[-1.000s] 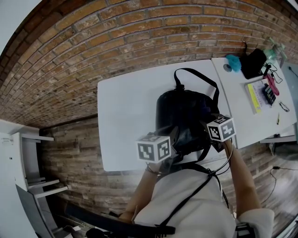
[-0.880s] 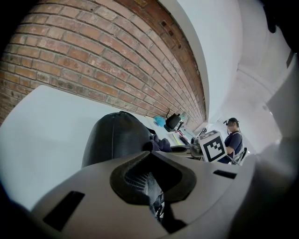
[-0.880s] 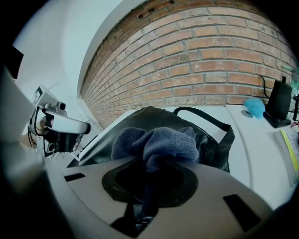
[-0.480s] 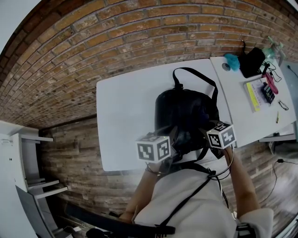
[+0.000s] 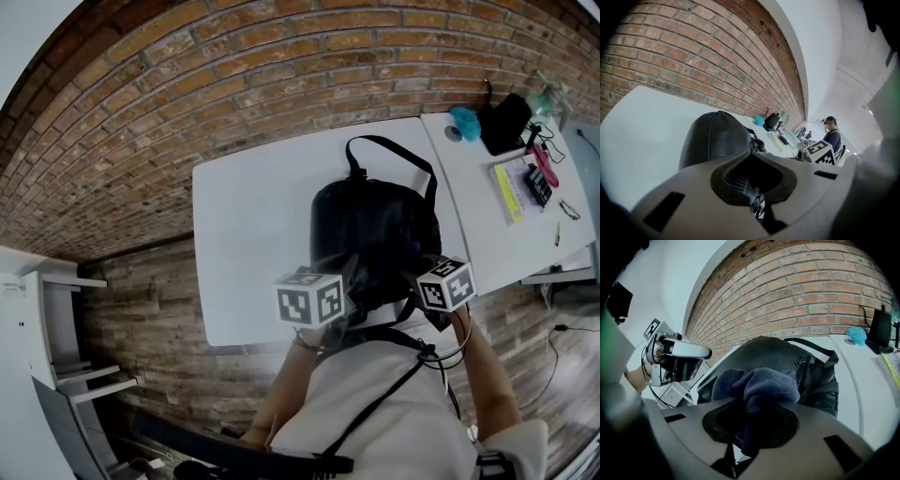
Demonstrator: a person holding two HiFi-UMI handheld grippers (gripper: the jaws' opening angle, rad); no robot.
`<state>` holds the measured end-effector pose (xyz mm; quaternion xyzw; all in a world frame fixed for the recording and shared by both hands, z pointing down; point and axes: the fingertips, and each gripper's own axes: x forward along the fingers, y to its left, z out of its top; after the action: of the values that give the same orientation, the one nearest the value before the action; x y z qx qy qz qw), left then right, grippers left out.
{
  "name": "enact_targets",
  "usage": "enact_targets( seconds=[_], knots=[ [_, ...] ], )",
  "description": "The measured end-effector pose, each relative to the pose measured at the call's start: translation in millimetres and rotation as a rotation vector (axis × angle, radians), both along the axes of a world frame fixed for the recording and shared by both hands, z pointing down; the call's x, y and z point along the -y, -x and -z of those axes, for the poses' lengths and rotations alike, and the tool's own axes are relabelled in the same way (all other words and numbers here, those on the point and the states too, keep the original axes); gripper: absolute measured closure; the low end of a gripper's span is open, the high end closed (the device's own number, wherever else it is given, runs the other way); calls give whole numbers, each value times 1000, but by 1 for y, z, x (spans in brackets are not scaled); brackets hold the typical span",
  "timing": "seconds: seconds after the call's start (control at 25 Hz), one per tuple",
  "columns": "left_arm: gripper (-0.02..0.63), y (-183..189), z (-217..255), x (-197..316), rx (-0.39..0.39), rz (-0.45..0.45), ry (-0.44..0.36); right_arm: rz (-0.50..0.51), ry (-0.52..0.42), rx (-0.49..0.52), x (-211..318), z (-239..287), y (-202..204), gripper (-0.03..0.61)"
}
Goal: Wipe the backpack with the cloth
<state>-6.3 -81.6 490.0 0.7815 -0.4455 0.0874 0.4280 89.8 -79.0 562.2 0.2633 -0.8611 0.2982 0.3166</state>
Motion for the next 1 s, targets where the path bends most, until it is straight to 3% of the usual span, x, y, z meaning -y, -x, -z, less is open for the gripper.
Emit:
enact_targets(
  seconds=[1.0],
  knots=[
    [609,0,-3,3,-4,-34,11,-7,81,4,-36,-13,-4,505]
  ],
)
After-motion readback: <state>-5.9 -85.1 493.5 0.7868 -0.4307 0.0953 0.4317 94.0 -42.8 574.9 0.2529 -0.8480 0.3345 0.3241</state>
